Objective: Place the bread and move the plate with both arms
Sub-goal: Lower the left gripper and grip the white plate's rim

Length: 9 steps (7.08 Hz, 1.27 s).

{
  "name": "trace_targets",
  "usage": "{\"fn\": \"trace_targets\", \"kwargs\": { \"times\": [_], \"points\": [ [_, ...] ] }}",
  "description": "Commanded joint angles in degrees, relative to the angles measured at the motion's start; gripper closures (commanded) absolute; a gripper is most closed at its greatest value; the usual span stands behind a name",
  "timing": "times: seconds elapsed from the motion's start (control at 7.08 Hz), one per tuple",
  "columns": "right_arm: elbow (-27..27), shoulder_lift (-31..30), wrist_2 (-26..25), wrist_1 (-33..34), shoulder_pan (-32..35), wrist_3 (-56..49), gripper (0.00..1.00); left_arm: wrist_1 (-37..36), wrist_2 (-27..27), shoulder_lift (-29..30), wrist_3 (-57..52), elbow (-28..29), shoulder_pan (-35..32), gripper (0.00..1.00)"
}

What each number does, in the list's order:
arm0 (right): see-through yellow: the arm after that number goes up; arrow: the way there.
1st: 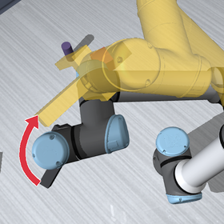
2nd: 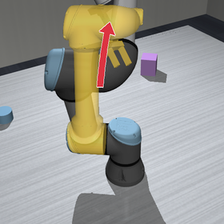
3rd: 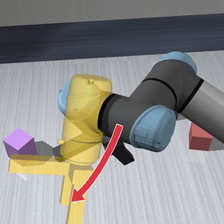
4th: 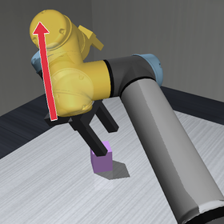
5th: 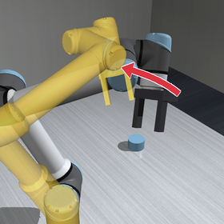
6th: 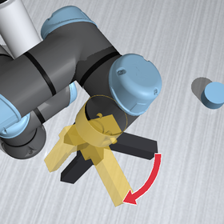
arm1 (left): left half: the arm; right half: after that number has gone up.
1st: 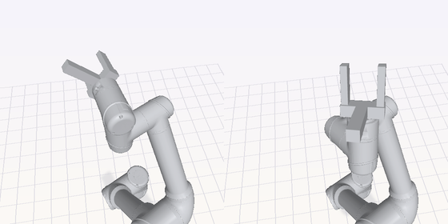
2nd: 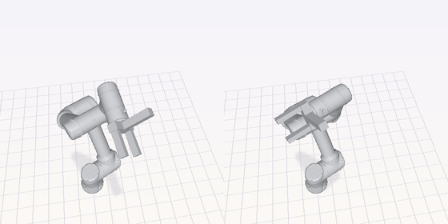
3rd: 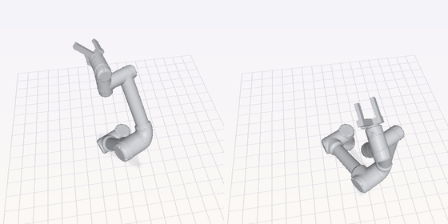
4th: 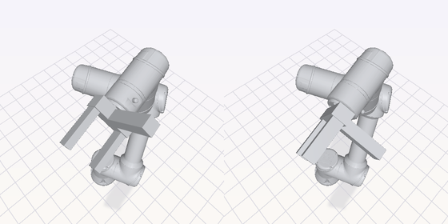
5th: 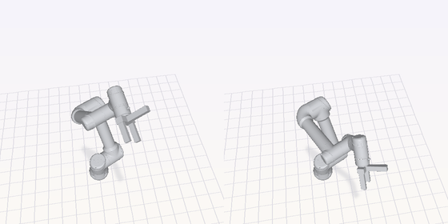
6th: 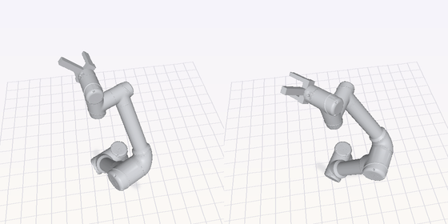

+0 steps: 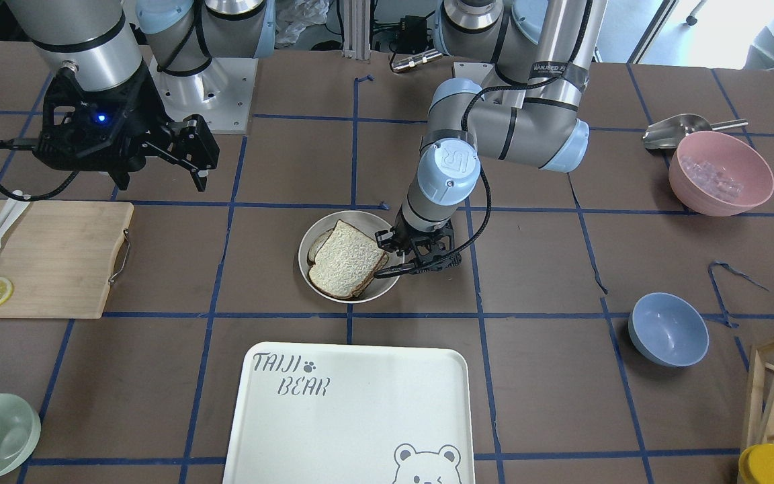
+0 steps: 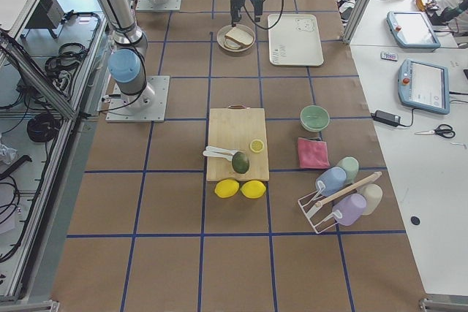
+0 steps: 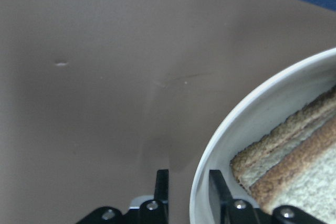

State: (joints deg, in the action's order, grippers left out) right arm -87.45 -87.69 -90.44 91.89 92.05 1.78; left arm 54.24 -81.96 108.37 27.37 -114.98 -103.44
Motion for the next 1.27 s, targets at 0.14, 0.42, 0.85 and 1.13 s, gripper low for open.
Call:
{"fn": "trace_targets", "kwargs": {
  "times": [0.14,0.42,0.85,1.13],
  "points": [
    [0.00,0.06,0.00,0.22,-0.12,-0.11,0.00,-0.28,0.04,0.44,-0.12,0.11,-0.09,0.89],
    [0.00,0.06,0.00,0.31,-0.12,-0.11,0.00,-0.45,0.04,-1.04,-1.87,0.46,0.00,1.00],
    [0.00,0.06,-0.09,0.31,-0.12,-0.11,0.00,-0.36,2.85,-2.98,-1.97,1.60,0.26,1.00],
    [0.00,0.06,-0.26,-0.04,-0.12,-0.11,0.00,-0.28,6.34,-4.47,-6.26,2.65,1.31,1.00]
  ]
}}
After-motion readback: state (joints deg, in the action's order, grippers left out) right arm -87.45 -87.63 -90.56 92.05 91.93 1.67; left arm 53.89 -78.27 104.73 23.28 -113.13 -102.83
